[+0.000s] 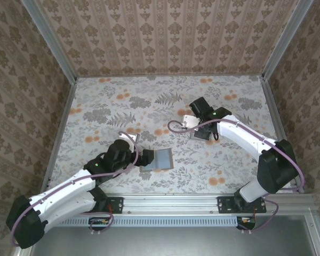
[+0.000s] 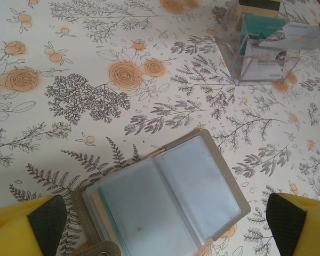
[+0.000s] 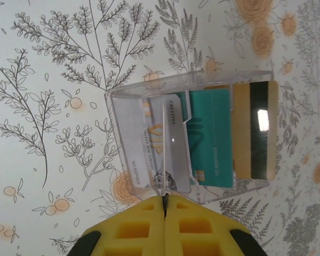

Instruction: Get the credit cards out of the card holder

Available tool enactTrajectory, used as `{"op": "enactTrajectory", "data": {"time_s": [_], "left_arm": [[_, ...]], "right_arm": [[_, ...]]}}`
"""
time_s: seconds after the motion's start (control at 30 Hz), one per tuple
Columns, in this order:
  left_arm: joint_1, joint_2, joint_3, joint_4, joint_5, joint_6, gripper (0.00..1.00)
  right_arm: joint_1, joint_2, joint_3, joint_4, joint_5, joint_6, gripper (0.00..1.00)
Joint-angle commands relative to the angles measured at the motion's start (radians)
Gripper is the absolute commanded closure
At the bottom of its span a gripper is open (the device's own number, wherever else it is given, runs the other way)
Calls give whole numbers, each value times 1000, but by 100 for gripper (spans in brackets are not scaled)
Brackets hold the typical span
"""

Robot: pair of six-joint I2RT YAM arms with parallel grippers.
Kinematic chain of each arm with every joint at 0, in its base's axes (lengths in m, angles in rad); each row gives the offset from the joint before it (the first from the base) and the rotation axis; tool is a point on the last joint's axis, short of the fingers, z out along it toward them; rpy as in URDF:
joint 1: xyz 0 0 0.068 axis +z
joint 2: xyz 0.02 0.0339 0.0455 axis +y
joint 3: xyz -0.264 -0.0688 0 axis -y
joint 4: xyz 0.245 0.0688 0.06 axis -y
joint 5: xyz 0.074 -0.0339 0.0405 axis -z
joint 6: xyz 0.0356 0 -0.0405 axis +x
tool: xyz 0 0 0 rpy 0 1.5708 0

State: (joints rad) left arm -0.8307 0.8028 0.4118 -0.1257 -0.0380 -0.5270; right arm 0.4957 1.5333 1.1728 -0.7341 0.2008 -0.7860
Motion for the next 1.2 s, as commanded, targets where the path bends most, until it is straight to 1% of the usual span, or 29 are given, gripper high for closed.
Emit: {"op": "enactTrajectory", "data": {"time_s": [0.0,0.6,0.8,0.97,1.17], "left_arm": [[-1,-4,-5,2,4,-1,0],[1,9,-2,-4,7,2,0],[3,12,-4,-2,7,4,0],[2,18,-1,2,16,4,0],[2,21,-1,2,18,3,0]], "right_arm": [[-22,22,22,-30,-35,-20,100],[-45,109,40,-3,-62,-10,100],[-52,116,57,-5,-47,-17,100],[-52,100,96,-42,-69,-5,100],[-54,91,75,-39,-60,-18,100]]}}
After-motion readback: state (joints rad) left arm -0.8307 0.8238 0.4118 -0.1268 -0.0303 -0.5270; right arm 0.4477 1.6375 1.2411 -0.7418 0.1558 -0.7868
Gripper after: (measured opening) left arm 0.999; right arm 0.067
